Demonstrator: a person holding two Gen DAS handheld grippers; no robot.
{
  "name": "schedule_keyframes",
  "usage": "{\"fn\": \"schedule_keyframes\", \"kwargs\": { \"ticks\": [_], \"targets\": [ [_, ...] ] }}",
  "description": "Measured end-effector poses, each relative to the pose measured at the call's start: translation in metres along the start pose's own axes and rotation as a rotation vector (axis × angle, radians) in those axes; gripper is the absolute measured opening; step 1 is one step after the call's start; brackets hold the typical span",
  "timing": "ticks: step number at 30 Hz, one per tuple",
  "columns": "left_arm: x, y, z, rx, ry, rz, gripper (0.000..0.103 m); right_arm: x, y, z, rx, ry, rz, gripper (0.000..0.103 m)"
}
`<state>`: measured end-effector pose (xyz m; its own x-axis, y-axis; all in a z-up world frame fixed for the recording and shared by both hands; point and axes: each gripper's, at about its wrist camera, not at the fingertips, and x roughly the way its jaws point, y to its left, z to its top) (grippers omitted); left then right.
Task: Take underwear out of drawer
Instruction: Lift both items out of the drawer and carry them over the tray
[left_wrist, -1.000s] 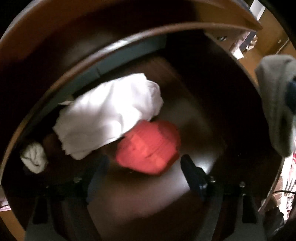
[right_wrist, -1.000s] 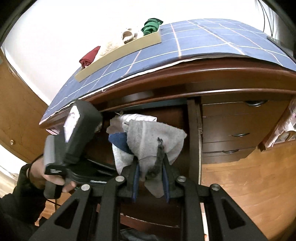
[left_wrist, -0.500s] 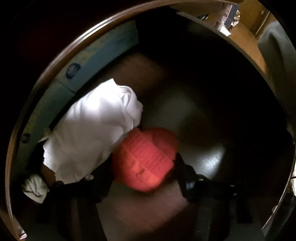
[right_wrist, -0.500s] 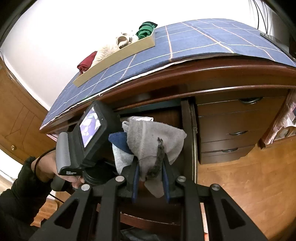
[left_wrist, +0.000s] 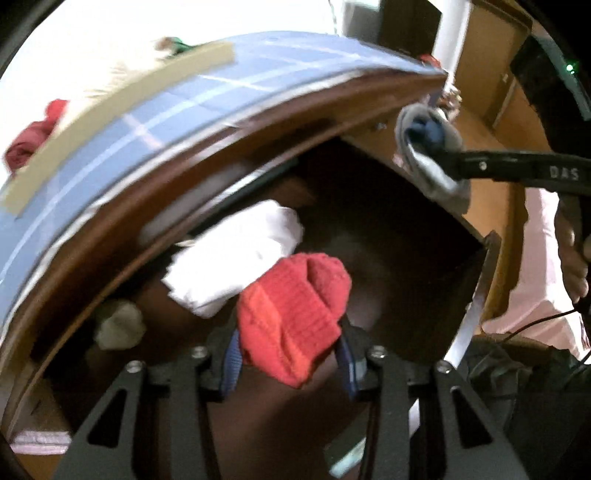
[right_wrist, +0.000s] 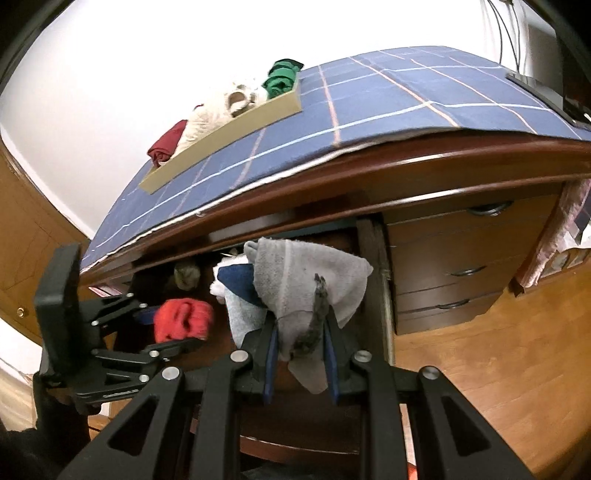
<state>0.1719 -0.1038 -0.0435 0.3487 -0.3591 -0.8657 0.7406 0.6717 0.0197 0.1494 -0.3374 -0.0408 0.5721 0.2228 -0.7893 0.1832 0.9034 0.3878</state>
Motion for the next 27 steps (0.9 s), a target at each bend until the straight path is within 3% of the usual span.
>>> {"fn": "schedule_keyframes", "kwargs": {
  "ticks": [6, 11, 14, 21, 27],
  "targets": [
    [-0.034, 0.025, -0.027, -0.108, -0.108, 0.060, 0.042, -0.001, 0.033, 0.006, -0.060, -0.022, 0.042, 0.024],
    [-0.060, 0.042, -0.027, -0.169, -0.200, 0.085, 0.042, -0.003, 0.063, 0.021, -0.126, -0.059, 0.077, 0.024],
    [-0.077, 0.055, -0.025, -0.196, -0.254, 0.139, 0.042, -0.005, 0.087, 0.035, -0.178, -0.092, 0.090, 0.024],
    [-0.105, 0.089, -0.003, -0.260, -0.361, 0.244, 0.042, -0.005, 0.125, 0.072, -0.244, -0.177, 0.105, 0.024],
    [-0.106, 0.118, 0.028, -0.307, -0.410, 0.330, 0.042, 0.009, 0.147, 0.106, -0.266, -0.240, 0.091, 0.024]
  ]
}}
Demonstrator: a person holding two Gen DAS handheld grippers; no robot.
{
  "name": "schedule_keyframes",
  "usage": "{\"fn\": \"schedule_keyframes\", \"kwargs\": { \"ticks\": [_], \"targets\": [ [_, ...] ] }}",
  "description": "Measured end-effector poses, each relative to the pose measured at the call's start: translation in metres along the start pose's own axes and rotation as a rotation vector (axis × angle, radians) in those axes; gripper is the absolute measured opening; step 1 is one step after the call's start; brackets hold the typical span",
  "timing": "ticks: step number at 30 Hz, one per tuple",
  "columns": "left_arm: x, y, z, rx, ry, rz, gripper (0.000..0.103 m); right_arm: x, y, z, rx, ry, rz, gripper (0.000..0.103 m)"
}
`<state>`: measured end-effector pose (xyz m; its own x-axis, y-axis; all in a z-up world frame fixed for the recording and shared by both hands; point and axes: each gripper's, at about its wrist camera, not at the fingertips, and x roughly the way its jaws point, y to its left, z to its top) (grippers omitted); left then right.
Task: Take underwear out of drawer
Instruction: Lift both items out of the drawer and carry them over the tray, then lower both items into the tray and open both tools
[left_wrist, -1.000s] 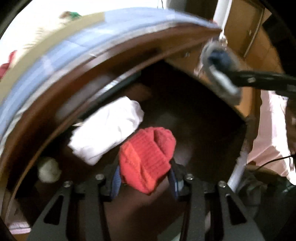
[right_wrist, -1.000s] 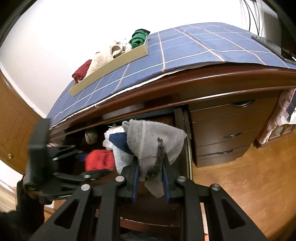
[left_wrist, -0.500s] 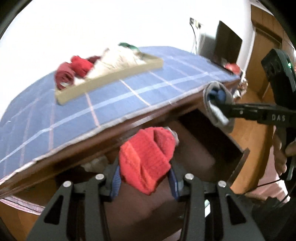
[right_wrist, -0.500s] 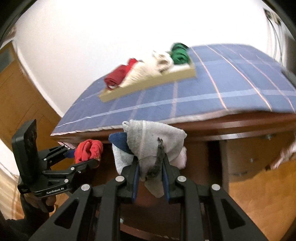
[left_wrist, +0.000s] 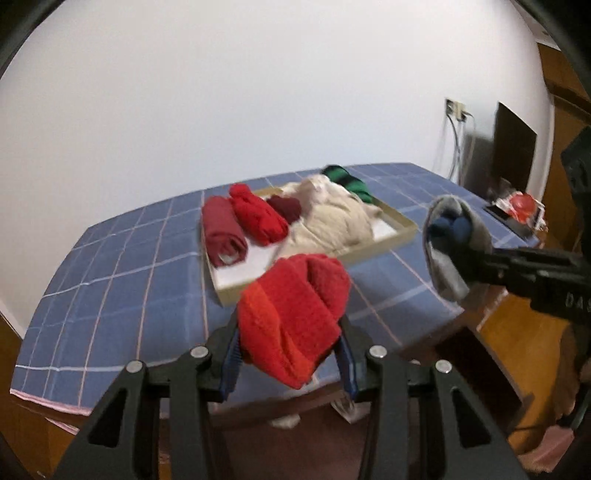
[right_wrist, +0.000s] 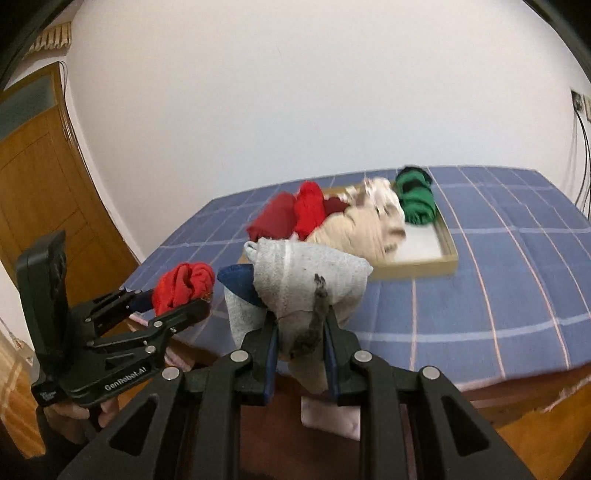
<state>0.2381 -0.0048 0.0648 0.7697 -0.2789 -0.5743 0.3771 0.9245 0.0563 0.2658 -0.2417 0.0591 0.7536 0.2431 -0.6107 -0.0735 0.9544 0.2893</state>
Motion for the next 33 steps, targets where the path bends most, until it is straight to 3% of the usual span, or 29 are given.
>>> {"fn": "schedule_keyframes", "kwargs": {
  "ticks": [8, 17, 33],
  "targets": [
    [0.048, 0.007, 0.031, -0.014, 0.009, 0.090, 0.042, 0.021, -0.008, 0.032, -0.021, -0.091, -0.088, 0.024],
    [0.098, 0.012, 0.052, -0.064, 0.041, 0.115, 0.042, 0.069, -0.027, 0.060, -0.001, -0.086, -0.121, 0.024],
    [0.160, 0.031, 0.046, -0.126, 0.126, 0.154, 0.042, 0.154, -0.024, 0.071, -0.072, -0.041, -0.163, 0.024]
  ]
}}
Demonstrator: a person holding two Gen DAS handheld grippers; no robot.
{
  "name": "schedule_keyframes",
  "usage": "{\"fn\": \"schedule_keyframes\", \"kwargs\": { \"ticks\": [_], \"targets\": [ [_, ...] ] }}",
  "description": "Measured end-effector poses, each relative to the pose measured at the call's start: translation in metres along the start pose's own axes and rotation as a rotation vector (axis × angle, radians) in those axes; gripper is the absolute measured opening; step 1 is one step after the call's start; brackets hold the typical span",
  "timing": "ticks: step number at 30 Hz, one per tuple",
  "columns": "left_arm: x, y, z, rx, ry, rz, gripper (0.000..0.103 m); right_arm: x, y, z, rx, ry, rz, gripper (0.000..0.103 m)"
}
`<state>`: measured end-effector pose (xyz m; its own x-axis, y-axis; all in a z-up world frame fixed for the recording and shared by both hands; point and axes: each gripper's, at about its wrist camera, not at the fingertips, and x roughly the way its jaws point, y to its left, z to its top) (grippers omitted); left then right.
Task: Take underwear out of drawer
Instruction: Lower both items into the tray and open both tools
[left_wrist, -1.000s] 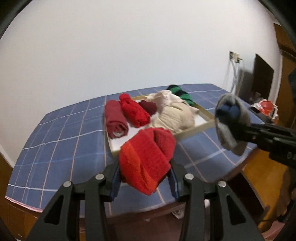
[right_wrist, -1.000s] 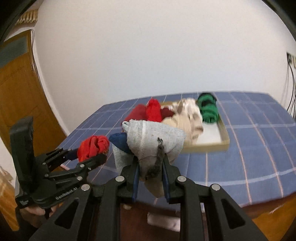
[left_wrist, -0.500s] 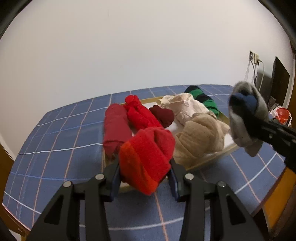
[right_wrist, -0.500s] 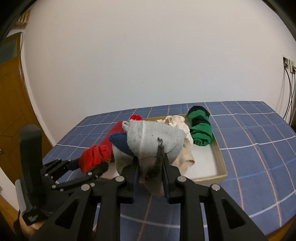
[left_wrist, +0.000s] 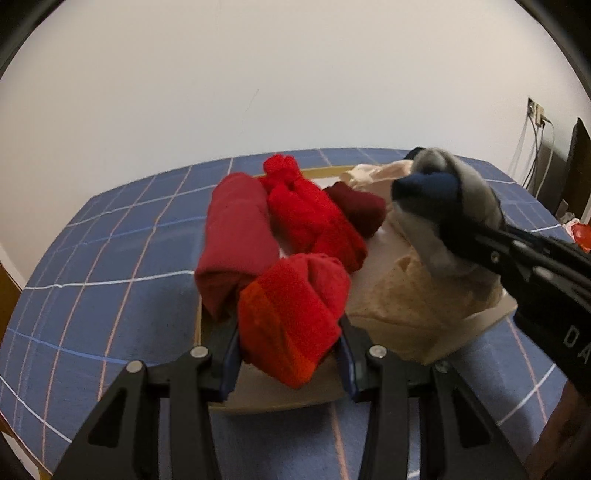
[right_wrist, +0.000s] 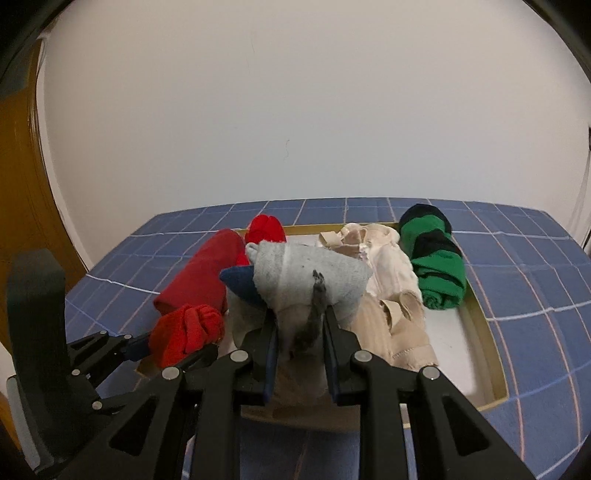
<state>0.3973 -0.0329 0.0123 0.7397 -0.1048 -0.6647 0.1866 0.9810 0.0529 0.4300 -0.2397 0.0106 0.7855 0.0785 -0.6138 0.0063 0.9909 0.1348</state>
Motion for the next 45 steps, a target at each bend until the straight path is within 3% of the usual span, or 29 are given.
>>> {"fn": "schedule_keyframes", "kwargs": {
  "ticks": [7, 18, 26, 29, 31, 33, 36, 38, 40, 45],
  "targets": [
    [0.013, 0.006, 0.001, -0.025, 0.030, -0.006, 0.042, 0.019, 0.015, 0.008, -0.065, 0.016, -0.026, 0.024],
    [0.031, 0.002, 0.013, -0.027, 0.070, 0.022, 0.044, 0.057, 0.021, 0.010, -0.087, 0.086, 0.033, 0.025],
    [0.043, -0.004, 0.015, -0.012, 0.101, 0.050, 0.056, 0.072, 0.029, 0.009, -0.136, 0.099, 0.019, 0.028],
    [0.043, -0.007, 0.015, -0.009, 0.103, 0.050, 0.059, 0.074, 0.025, 0.009, -0.119, 0.094, 0.064, 0.040],
    [0.040, -0.007, 0.013, -0.032, 0.096, 0.024, 0.062, 0.068, 0.027, 0.007, -0.139, 0.090, 0.097, 0.061],
    [0.034, -0.004, 0.011, -0.063, 0.076, -0.019, 0.069, 0.058, 0.030, 0.005, -0.157, 0.083, 0.118, 0.072],
    [0.022, -0.005, 0.008, -0.084, 0.060, -0.021, 0.090, 0.041, 0.029, 0.002, -0.146, 0.057, 0.142, 0.073],
    [0.013, -0.010, 0.008, -0.066, 0.038, -0.005, 0.098, 0.032, 0.026, 0.001, -0.126, 0.052, 0.157, 0.074],
    [0.004, -0.012, 0.007, -0.051, 0.013, 0.027, 0.103, 0.024, 0.026, -0.001, -0.129, 0.047, 0.166, 0.074],
    [-0.014, -0.015, 0.005, -0.031, -0.026, 0.049, 0.103, 0.000, 0.024, -0.008, -0.113, 0.002, 0.168, 0.074]
  ]
}}
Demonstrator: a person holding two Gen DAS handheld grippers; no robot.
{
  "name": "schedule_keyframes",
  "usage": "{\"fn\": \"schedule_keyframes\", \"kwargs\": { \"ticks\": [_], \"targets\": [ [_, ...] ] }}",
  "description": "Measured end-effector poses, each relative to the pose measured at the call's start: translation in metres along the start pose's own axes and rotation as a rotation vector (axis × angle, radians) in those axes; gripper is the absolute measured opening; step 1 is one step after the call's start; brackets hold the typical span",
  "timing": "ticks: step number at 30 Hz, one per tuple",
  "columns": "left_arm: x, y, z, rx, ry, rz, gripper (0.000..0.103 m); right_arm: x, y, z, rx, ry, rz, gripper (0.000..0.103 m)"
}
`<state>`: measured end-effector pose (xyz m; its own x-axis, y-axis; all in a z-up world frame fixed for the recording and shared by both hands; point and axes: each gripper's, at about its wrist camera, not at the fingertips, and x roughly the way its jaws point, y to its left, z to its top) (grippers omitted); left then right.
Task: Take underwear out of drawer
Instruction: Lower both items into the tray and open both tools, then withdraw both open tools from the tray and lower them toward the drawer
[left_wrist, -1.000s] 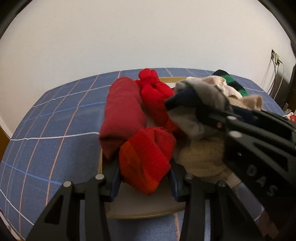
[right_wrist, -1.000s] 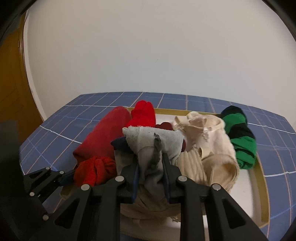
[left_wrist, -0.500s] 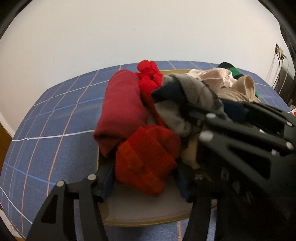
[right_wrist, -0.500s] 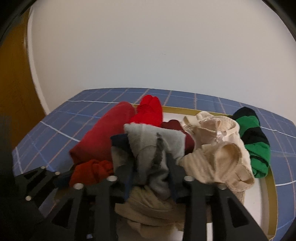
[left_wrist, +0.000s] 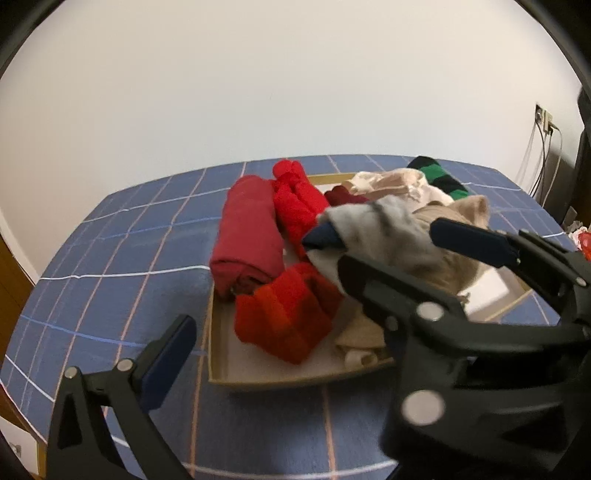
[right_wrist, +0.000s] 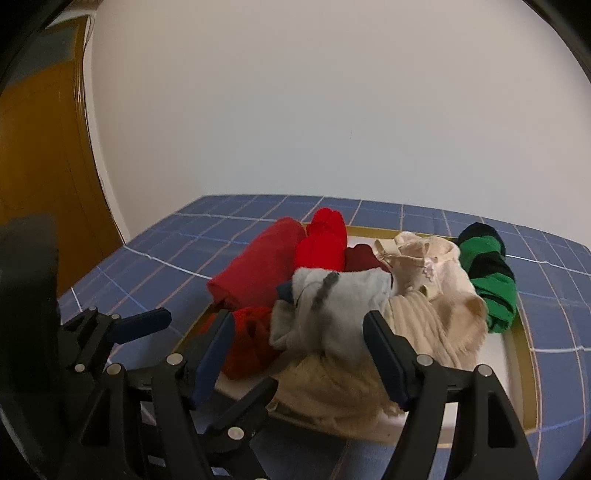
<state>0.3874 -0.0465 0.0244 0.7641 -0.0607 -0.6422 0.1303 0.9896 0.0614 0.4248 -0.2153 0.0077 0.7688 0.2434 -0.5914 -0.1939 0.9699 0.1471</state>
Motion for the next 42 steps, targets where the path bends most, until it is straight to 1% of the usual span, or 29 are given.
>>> {"fn": "schedule_keyframes", "kwargs": {
  "ticks": [5, 7, 12, 17, 24, 31, 35, 39, 42],
  "targets": [
    [-0.019, 0.005, -0.004, -0.028, -0.040, -0.003, 0.103, -0.030, -0.005, -0.006, 0.064, -0.048, 0.003, 0.074],
    [-0.025, 0.003, -0.007, -0.026, -0.044, -0.011, 0.103, -0.041, -0.009, -0.011, 0.105, -0.056, -0.012, 0.074],
    [-0.038, -0.002, -0.020, -0.013, -0.057, -0.009, 0.103, -0.065, -0.015, -0.029, 0.176, -0.074, -0.007, 0.074],
    [-0.046, -0.009, -0.032, 0.009, -0.055, -0.009, 0.103, -0.082, -0.014, -0.045, 0.181, -0.083, -0.019, 0.074],
    [-0.054, -0.014, -0.042, 0.001, -0.054, -0.013, 0.103, -0.091, -0.014, -0.054, 0.204, -0.099, -0.042, 0.074],
    [-0.060, -0.019, -0.050, 0.003, -0.067, -0.010, 0.103, -0.099, -0.015, -0.064, 0.201, -0.135, -0.106, 0.074],
    [-0.062, -0.023, -0.049, 0.010, -0.076, -0.002, 0.103, -0.102, -0.022, -0.063, 0.221, -0.152, -0.120, 0.074],
    [-0.065, -0.025, -0.047, 0.008, -0.090, -0.010, 0.103, -0.107, -0.027, -0.061, 0.228, -0.158, -0.125, 0.074],
    [-0.066, -0.026, -0.047, 0.005, -0.100, -0.007, 0.103, -0.111, -0.027, -0.062, 0.223, -0.175, -0.148, 0.074]
  ]
}}
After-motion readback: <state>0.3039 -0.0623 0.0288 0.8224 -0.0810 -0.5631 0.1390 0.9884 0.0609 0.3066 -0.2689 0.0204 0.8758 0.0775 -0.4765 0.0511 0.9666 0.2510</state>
